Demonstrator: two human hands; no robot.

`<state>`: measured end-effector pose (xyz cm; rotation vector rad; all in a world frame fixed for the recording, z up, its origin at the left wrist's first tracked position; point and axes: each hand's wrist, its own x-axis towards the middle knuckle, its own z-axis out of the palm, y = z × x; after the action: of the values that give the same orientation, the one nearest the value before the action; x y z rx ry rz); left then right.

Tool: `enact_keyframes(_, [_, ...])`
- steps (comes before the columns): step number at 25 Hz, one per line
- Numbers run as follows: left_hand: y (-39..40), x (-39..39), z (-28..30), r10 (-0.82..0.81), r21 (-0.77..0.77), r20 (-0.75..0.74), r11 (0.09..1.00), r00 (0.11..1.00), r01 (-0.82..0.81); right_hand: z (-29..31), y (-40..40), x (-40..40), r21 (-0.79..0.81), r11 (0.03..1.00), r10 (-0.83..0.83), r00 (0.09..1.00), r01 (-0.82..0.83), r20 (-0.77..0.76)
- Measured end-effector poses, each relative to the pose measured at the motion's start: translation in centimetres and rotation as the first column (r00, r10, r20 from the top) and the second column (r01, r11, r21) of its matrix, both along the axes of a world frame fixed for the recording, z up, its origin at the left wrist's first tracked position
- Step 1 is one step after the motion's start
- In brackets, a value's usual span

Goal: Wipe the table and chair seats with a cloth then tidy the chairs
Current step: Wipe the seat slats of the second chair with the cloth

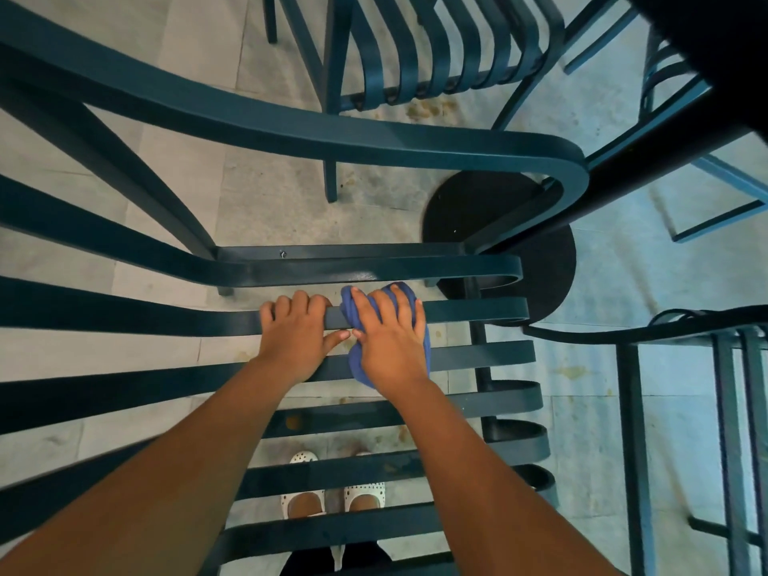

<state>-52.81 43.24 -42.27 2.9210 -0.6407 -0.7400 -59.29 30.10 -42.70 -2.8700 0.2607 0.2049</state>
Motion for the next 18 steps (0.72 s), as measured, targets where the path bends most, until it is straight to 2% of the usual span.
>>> enact_keyframes(3, [-1.8,-0.4,0.3,0.035,0.032,-0.036,0.999,0.999,-0.034,-0.3,-1.5,-0.6,-0.061,0.997,-0.035,0.997,0.039,0.073])
enact_keyframes(5, [-3.6,-1.2,0.3,0.003,-0.02,-0.04,1.0,0.999,-0.004,-0.3,-2.4,-1.1,-0.075,0.994,-0.072,0.994,0.079,0.086])
enact_keyframes(9, [-4.6,-1.9,0.0,-0.018,-0.06,0.021,0.998,1.0,0.019,0.3,-5.4,-2.1,-0.109,0.982,-0.154,0.988,0.152,-0.008])
enact_keyframes(13, [-4.2,-1.9,0.0,-0.019,-0.081,0.054,0.996,0.998,0.024,0.7,-9.5,-3.1,-0.154,0.953,-0.268,0.963,0.261,-0.03])
enact_keyframes(16, [-4.0,-2.1,-0.3,-0.036,-0.128,0.075,0.991,0.997,0.046,0.9,-10.9,-3.7,-0.157,0.868,-0.485,0.873,0.472,-0.056])
enact_keyframes(18, [-3.1,-2.6,-0.9,-0.095,-0.181,0.129,0.976,0.987,0.118,1.0,-10.9,-3.8,-0.147,0.799,-0.598,0.797,0.583,-0.089])
